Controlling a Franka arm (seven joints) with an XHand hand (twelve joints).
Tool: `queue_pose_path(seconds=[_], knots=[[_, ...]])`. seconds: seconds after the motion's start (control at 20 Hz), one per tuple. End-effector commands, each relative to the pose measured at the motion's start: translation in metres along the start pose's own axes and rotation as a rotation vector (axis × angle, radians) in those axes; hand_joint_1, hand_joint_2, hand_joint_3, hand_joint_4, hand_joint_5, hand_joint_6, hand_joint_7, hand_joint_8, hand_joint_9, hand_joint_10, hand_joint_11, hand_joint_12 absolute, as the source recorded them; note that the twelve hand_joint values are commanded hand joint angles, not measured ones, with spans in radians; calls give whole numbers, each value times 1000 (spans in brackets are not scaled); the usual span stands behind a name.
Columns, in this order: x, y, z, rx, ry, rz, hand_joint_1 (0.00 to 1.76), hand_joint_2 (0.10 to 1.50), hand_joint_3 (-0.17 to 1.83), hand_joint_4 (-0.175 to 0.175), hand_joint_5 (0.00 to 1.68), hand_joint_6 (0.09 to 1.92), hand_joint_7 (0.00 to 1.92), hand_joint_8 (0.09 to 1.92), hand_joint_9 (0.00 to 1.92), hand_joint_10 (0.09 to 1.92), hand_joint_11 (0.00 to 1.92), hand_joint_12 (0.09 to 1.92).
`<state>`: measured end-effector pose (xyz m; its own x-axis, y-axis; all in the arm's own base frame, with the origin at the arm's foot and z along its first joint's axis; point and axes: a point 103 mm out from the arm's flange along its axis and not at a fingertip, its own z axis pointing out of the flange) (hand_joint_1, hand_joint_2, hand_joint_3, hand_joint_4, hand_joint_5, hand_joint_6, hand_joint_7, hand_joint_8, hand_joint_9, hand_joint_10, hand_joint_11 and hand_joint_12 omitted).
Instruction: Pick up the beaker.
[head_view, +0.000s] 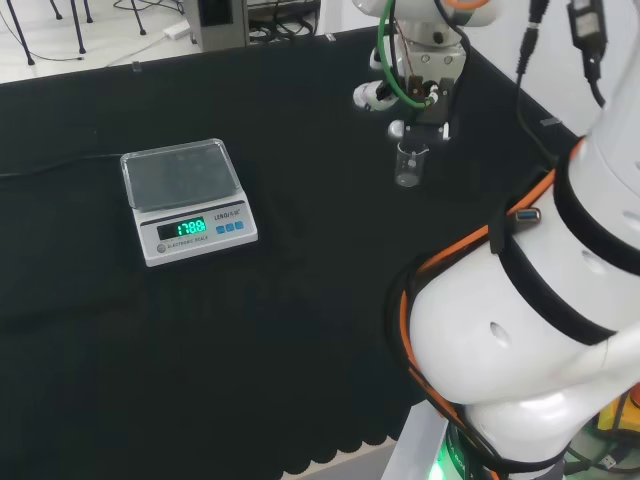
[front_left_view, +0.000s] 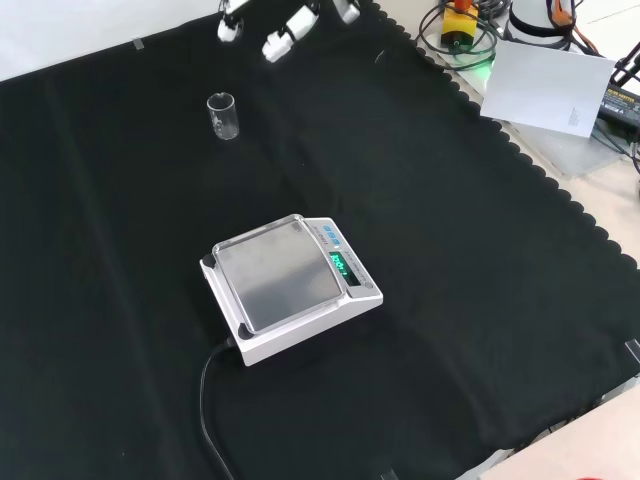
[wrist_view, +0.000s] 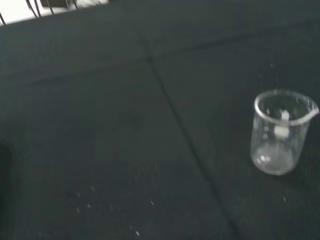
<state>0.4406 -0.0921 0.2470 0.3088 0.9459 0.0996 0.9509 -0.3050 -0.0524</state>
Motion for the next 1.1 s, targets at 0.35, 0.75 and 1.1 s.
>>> queue_pose_path(seconds=[0.35, 0.75, 1.1], knots=[[-34, 49, 42, 159, -6, 84, 828, 1067, -175, -15, 394, 580, 443, 738, 591, 768, 253, 1396], [-59, 73, 49, 314, -49, 177, 831, 1069, -175, -17, 404, 584, 440, 741, 591, 774, 259, 1396], [-75, 86, 62, 492, -61, 242, 798, 1044, -175, -14, 256, 432, 216, 736, 349, 817, 155, 1430]])
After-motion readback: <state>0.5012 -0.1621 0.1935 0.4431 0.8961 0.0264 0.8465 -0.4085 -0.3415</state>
